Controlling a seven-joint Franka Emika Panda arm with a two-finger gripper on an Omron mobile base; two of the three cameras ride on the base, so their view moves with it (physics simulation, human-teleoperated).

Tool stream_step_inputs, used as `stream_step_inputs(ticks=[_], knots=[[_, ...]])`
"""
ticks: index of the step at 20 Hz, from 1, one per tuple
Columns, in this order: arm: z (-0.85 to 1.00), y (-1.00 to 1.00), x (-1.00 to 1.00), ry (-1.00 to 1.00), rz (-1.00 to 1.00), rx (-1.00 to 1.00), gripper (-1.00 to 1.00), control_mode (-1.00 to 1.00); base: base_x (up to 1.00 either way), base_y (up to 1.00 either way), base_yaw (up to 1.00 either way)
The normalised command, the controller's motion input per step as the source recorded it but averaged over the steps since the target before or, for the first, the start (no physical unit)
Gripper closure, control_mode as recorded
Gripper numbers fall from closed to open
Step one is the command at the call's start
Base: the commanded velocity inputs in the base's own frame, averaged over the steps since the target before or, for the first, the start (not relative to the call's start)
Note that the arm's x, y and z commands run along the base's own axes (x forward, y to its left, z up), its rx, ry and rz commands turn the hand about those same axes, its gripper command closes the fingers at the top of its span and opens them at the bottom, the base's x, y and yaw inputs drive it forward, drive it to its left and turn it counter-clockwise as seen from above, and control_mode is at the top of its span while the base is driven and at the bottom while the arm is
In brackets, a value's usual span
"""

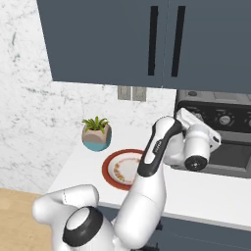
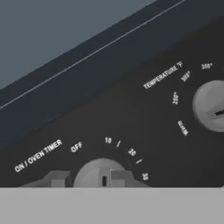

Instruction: Pick up the kebab skewer and baguette bread, and place them inside the toaster oven. Close the toaster oven door and start by setting the timer.

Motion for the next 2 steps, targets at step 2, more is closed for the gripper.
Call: stream_step_inputs(ticks=[2], knots=[[0.0, 0.11, 0.46, 0.0, 0.09, 0.23, 1.0, -1.0, 0.0, 0.0, 0.0]])
